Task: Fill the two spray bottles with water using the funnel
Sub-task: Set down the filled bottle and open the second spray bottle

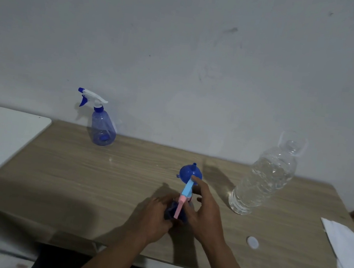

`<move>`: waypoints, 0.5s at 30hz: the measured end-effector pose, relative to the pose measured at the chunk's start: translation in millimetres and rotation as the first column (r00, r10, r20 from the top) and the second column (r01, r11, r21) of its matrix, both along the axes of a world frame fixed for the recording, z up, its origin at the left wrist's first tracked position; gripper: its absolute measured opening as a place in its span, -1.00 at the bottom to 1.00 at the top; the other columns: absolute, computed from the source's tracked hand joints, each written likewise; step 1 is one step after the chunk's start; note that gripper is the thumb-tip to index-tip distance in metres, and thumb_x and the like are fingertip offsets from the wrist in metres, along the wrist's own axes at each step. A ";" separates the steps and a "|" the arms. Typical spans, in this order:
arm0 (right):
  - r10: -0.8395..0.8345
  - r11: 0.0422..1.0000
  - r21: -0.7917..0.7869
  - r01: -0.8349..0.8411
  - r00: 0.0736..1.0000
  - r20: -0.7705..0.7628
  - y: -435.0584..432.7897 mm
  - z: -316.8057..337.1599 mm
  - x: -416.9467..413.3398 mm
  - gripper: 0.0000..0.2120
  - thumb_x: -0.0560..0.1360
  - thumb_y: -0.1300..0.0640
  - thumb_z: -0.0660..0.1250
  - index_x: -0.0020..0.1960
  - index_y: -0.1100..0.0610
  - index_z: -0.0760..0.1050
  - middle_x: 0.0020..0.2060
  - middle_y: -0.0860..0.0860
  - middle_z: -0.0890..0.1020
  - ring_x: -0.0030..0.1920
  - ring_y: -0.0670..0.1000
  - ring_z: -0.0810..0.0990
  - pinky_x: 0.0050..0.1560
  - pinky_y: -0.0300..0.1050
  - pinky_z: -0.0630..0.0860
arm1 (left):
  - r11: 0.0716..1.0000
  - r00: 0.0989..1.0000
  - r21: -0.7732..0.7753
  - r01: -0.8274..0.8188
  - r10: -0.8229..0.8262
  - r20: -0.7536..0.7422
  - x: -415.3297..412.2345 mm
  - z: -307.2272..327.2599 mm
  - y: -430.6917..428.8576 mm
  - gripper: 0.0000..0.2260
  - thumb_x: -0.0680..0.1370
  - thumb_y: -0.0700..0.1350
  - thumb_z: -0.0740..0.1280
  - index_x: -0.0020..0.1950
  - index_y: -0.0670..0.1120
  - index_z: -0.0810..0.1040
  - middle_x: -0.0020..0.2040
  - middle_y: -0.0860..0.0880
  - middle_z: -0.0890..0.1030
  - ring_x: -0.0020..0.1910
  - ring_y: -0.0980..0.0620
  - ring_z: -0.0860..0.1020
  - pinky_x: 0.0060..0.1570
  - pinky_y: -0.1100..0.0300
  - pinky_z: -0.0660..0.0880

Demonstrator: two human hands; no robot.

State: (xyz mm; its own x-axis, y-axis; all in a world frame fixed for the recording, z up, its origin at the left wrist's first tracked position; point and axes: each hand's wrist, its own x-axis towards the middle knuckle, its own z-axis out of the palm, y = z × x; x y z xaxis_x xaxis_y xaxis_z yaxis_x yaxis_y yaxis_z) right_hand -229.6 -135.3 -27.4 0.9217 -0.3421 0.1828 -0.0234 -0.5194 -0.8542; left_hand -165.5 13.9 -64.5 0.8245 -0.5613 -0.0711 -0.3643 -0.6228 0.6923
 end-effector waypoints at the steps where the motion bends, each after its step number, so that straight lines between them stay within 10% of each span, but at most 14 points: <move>1: 0.001 1.000 0.004 -0.001 1.000 -0.008 -1.1 1.1 0.8 -0.47 0.55 0.10 0.43 0.39 -0.27 0.33 0.11 -0.18 0.59 0.09 -0.24 0.58 -0.02 -0.51 0.43 | 1.000 1.000 0.002 -0.002 0.002 0.001 0.4 0.4 -0.4 -0.48 0.45 -0.12 0.45 0.32 0.28 0.44 0.10 0.29 0.56 0.01 0.29 0.49 -0.10 0.49 0.34; 15: 0.050 0.996 -0.075 -0.047 0.998 0.033 6.3 -3.3 2.4 -0.47 0.58 0.18 0.36 0.39 -0.30 0.31 -0.03 -0.05 0.66 -0.04 -0.05 0.64 -0.04 0.01 0.61 | 0.998 0.993 0.055 -0.009 0.015 -0.114 8.1 1.6 1.7 -0.41 0.49 -0.21 0.43 0.41 0.26 0.38 0.28 0.17 0.56 0.23 0.16 0.53 0.22 0.27 0.44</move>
